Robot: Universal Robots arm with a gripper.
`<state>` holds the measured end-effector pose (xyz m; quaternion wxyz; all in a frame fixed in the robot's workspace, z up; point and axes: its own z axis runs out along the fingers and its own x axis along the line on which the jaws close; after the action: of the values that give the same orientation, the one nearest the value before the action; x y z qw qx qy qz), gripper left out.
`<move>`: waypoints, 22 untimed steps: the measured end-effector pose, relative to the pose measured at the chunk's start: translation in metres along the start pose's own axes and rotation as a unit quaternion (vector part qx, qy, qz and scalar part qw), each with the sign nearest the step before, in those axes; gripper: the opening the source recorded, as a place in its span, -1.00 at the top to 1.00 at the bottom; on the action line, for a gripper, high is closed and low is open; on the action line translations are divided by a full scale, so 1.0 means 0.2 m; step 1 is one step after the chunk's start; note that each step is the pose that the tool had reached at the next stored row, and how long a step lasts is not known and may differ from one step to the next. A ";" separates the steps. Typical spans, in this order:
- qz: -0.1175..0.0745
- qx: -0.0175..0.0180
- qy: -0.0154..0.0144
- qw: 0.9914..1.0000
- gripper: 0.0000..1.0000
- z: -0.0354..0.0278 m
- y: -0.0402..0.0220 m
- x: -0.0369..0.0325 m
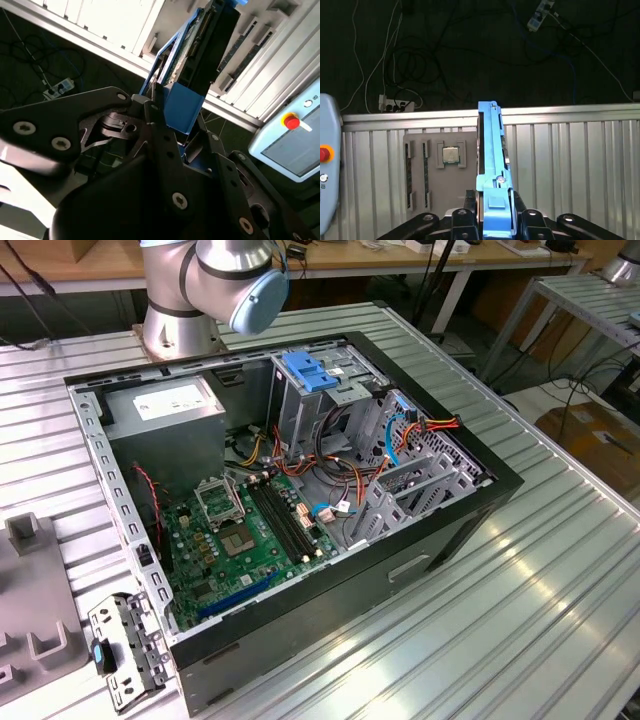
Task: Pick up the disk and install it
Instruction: 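Pick up the disk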
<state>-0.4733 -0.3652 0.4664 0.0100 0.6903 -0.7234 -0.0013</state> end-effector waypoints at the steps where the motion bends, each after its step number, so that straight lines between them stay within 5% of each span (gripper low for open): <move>1: 0.000 0.000 0.000 1.000 0.25 -0.032 0.001 0.000; 12: 0.000 -0.001 0.000 1.000 0.25 -0.270 0.004 0.003; 20: 0.000 -0.001 0.000 1.000 0.25 -0.287 0.002 0.004; 22: 0.000 -0.001 0.000 1.000 0.25 -0.288 -0.021 0.002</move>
<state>-0.4683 -0.3652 0.5239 0.0104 0.6903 -0.7234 -0.0017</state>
